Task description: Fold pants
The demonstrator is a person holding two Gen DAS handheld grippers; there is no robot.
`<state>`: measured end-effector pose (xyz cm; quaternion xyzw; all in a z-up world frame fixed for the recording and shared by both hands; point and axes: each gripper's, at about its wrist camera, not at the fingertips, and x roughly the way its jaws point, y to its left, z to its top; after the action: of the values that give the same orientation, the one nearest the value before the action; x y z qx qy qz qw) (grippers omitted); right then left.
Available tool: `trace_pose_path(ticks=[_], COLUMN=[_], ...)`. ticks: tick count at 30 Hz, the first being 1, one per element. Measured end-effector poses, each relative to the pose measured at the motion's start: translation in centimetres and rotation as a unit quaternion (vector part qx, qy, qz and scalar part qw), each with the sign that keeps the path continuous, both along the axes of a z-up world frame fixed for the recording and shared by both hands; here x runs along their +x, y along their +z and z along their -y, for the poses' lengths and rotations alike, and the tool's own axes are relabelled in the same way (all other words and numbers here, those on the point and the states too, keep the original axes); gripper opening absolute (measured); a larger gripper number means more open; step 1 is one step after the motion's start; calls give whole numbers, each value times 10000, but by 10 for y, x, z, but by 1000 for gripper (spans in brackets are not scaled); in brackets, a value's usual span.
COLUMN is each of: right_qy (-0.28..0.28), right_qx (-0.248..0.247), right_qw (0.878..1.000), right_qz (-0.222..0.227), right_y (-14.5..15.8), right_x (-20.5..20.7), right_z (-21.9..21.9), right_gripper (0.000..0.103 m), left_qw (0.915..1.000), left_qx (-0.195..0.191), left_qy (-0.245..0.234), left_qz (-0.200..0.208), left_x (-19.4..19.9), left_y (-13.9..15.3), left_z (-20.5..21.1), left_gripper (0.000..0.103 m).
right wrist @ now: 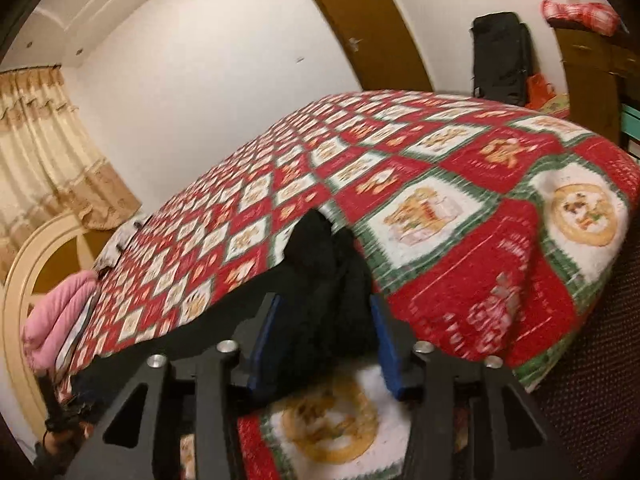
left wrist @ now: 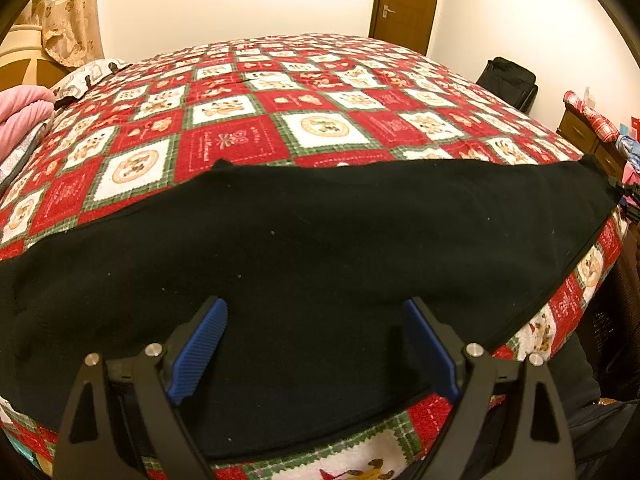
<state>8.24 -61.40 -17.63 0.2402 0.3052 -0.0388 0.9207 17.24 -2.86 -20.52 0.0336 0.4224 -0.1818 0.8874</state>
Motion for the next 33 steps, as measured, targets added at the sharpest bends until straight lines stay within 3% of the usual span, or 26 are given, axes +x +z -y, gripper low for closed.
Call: trace_pose_path(ticks=[3,6,11,20,26,33], right_qy=[189,180,234,1422,2050,2853], right_qx=[-300,-194,-422,-966,-1072,-1071], right_qw=[9993,9996,9979,9799,9689,9505], right_qz=[-125,56,426,1011,873,603], right_y=[-1,4,29,84,79,49], right_x=[2,1,0,19,44,69], right_z=[-12,-14,-35,-134,-196,-270], right_gripper=[21,20,18,17,17,17], left_qw=[10000,10000,9997,9991,9987,9985], left_qx=[36,-8,-205,-355,-395,-459], left_qy=[-4,4,73,222,307,297], left_qz=[16,-9,-93,-93,-87,-96], left_x=[0,-1,1,2,1,1], left_y=[0,0,3,11,13,14], left_z=[0,0,-5,-23,-37,-39], left_gripper=[92,92,92,92,93,92])
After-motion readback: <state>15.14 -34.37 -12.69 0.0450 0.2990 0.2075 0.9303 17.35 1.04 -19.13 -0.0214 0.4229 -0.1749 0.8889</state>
